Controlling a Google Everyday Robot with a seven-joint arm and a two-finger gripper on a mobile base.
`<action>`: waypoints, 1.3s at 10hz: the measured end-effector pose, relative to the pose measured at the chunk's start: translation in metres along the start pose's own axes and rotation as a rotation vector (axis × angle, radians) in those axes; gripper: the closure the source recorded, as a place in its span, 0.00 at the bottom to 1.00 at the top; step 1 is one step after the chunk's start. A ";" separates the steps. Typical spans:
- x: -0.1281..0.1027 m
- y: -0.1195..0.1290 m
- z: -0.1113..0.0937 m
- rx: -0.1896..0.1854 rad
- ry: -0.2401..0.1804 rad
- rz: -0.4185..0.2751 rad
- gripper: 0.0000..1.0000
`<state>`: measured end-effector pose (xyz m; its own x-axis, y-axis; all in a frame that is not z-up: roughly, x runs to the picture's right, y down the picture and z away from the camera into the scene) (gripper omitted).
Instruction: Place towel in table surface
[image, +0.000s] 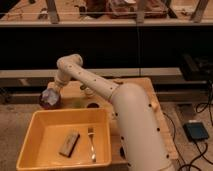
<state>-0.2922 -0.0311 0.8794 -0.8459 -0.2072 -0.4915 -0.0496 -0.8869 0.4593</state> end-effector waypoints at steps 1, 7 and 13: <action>-0.003 0.008 -0.018 -0.029 -0.009 0.014 1.00; -0.079 0.068 -0.099 -0.193 -0.074 0.208 1.00; -0.063 0.082 -0.089 -0.207 -0.149 0.184 1.00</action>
<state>-0.1956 -0.1269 0.8822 -0.9000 -0.3228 -0.2930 0.2079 -0.9086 0.3624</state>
